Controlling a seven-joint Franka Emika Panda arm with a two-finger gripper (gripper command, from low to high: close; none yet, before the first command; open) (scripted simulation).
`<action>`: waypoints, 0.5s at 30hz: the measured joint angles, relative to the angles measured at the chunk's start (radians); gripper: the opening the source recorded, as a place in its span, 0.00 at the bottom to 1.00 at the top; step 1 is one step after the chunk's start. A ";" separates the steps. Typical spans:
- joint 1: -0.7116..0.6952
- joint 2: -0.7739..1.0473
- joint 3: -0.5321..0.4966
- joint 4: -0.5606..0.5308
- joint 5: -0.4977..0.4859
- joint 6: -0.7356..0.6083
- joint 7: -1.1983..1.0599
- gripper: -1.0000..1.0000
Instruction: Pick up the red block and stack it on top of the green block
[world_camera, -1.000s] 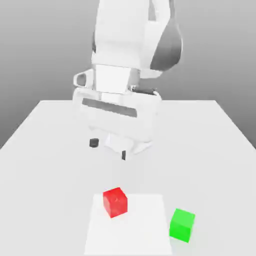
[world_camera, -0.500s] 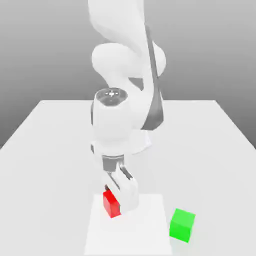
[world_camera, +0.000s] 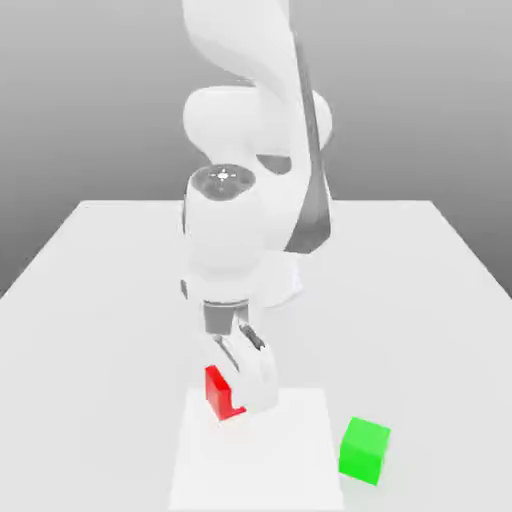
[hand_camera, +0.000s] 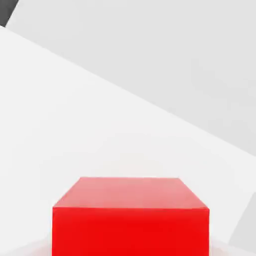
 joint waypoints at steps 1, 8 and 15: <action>0.002 -0.023 0.003 -0.004 0.015 -0.019 -0.011 0.00; 0.108 -0.057 0.037 0.060 0.047 -0.122 -0.256 0.00; 0.212 -0.020 0.106 0.179 0.024 -0.206 -0.586 0.00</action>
